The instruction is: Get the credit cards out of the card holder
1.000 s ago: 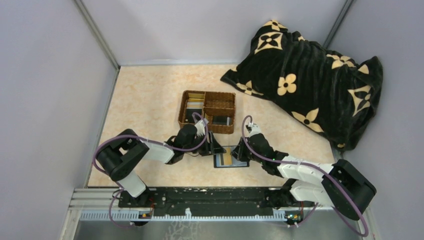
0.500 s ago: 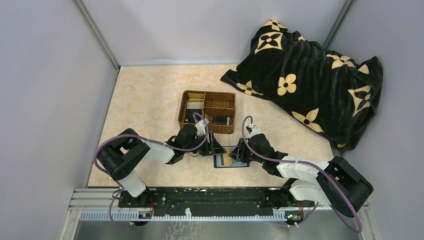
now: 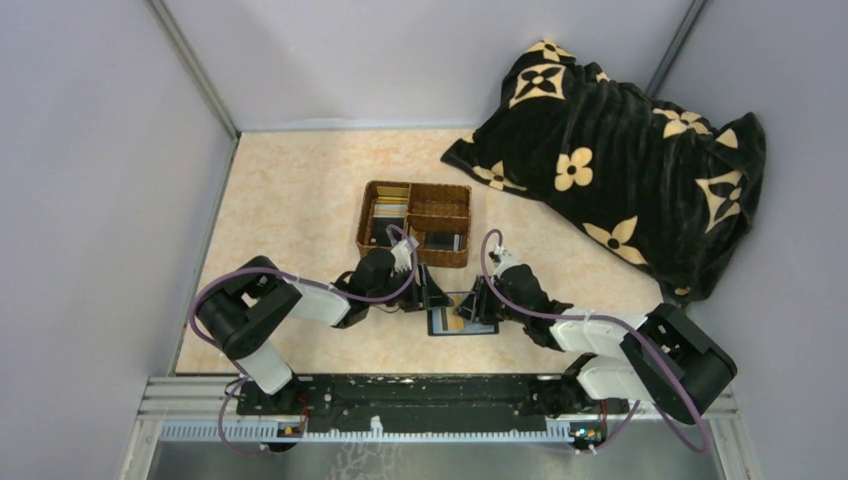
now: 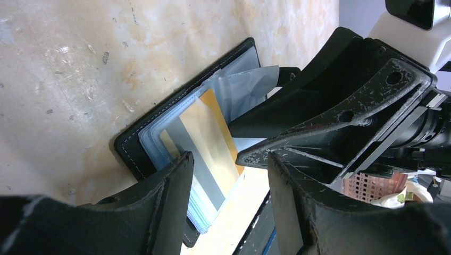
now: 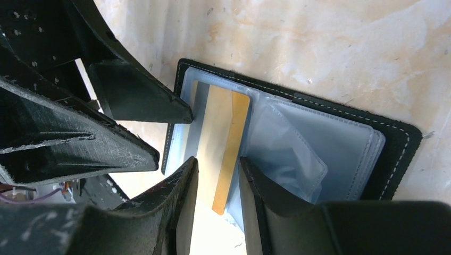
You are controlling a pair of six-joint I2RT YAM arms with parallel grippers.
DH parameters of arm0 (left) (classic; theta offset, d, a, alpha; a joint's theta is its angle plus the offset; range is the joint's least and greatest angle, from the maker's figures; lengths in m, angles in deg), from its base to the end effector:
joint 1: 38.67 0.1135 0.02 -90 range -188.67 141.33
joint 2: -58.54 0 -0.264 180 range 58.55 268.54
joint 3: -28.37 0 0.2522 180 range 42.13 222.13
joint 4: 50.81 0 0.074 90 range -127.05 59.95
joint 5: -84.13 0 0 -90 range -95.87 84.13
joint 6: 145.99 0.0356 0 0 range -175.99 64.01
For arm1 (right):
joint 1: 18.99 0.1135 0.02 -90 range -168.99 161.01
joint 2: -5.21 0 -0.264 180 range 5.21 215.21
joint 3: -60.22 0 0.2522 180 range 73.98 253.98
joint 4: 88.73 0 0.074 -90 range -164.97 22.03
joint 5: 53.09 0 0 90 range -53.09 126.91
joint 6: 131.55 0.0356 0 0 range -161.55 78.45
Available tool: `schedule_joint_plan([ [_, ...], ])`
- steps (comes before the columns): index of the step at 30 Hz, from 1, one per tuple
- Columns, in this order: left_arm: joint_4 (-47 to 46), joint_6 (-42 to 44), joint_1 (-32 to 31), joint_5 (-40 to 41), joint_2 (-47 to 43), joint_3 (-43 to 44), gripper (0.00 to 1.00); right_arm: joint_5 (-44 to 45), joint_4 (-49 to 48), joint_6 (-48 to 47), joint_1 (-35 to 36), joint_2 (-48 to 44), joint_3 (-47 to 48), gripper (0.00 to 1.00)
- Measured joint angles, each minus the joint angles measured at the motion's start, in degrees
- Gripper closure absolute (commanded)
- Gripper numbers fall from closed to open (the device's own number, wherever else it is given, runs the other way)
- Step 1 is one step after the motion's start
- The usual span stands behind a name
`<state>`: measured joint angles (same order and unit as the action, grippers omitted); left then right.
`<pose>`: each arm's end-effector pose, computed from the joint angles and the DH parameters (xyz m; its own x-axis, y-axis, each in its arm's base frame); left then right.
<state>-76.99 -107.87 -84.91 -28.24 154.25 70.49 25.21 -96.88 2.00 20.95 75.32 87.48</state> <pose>0.1914 -0.2195 0.1240 -0.9058 -0.1060 -0.4102 0.3061 0.5058 -0.8066 0.1522 0.1369 0.1283 -0.8375 0.1787 -0.5163 -0.2475 0.7184 0.6501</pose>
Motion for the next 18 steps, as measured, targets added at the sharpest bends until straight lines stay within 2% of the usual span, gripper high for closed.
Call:
schedule_joint_plan([
  [5,-0.2,0.0,0.0,-0.3,0.4,0.2,0.39,-3.2,-0.9,-0.5,-0.4,1.0,0.0,0.65],
  [18,-0.3,0.0,0.0,-0.7,1.2,0.9,0.39,-14.5,-15.3,2.1,-3.7,8.5,-3.4,0.7],
])
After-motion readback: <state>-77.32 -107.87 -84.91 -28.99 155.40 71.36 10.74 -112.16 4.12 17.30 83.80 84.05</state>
